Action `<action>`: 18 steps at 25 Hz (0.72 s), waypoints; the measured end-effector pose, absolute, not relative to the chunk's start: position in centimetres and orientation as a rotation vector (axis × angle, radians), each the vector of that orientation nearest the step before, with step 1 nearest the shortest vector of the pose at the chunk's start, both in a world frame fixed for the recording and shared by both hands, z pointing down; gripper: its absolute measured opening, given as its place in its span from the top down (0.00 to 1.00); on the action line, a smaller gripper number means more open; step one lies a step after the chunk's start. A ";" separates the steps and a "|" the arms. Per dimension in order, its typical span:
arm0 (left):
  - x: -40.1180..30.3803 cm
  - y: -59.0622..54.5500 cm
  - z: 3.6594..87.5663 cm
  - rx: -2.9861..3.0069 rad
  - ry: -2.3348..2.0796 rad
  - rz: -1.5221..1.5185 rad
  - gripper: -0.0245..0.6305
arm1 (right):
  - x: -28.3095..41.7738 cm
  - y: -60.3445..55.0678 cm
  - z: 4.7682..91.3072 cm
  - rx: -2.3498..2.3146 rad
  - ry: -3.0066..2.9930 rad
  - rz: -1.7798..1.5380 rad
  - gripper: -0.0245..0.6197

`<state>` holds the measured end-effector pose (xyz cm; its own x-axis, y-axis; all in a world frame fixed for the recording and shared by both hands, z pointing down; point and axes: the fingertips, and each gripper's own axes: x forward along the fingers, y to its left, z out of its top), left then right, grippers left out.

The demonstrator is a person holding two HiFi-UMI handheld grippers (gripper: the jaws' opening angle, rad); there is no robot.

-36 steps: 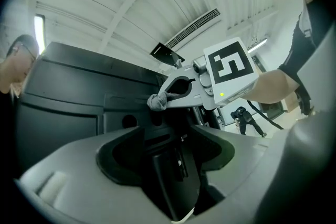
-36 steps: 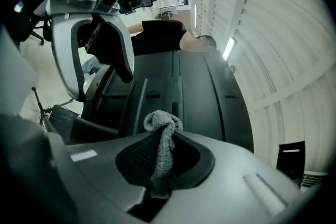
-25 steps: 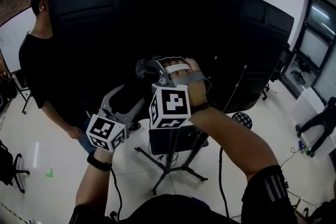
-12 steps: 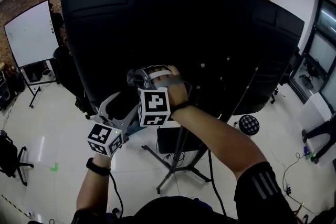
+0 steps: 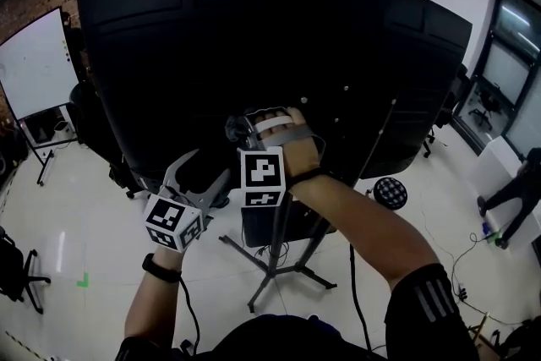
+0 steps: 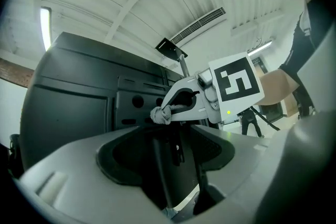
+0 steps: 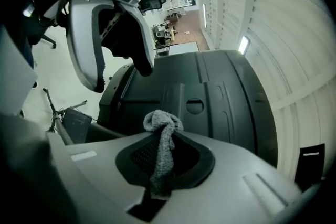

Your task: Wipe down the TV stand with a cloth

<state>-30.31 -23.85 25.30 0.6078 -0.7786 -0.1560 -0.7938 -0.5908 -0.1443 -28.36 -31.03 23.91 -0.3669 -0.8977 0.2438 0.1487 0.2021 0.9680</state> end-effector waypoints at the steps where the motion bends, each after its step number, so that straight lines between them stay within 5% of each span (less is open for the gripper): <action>1: -29.8 -24.0 25.4 -2.641 1.292 0.113 0.51 | -27.9 -31.1 23.9 0.752 -1.485 -1.356 0.93; 18: -24.7 -22.3 19.8 -2.610 1.114 0.185 0.51 | -20.8 -25.5 10.9 0.908 -2.183 -1.065 0.93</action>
